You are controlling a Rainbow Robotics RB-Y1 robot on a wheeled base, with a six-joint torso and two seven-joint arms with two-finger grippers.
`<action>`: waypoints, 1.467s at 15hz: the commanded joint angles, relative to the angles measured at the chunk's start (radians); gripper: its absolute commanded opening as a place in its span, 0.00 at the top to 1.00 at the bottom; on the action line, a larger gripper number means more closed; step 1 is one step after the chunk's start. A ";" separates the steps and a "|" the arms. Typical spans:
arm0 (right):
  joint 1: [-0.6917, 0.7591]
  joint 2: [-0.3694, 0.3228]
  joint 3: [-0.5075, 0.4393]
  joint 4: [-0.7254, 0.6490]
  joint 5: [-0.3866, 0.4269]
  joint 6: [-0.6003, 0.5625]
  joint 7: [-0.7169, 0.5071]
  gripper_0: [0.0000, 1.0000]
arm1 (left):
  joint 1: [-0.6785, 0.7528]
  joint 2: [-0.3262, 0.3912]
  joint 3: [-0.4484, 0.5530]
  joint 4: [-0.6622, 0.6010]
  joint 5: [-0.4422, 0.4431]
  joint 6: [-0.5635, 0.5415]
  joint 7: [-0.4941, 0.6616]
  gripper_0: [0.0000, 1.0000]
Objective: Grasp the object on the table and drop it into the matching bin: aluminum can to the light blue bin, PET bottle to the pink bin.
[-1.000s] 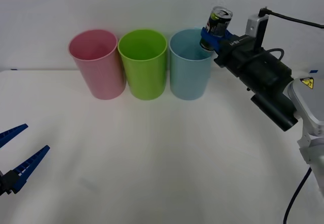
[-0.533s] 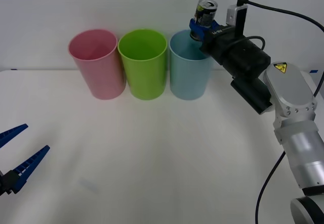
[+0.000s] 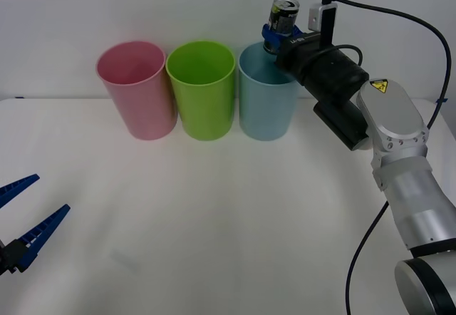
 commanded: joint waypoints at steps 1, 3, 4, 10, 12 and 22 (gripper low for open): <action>0.000 0.000 -0.001 0.000 0.000 -0.001 0.003 0.87 | 0.000 0.000 0.000 0.000 0.000 0.000 0.000 0.00; 0.002 0.000 -0.003 0.000 0.000 -0.002 0.006 0.06 | 0.000 0.000 0.000 0.000 0.000 0.000 0.000 0.00; 0.002 0.000 -0.003 0.000 0.000 -0.002 0.006 0.00 | 0.000 0.000 0.000 0.000 0.000 0.000 0.000 0.00; 0.016 -0.014 -0.003 -0.005 -0.012 -0.020 0.006 0.00 | 0.000 0.000 0.000 0.000 0.000 0.000 0.000 0.00; 0.050 -0.028 -0.003 -0.046 -0.014 -0.025 0.003 0.00 | 0.000 0.000 0.000 0.000 0.000 0.000 0.000 0.00; 0.332 -0.144 0.006 -0.339 -0.077 -0.120 -0.006 0.00 | 0.000 0.000 0.000 0.000 0.000 0.000 0.000 0.00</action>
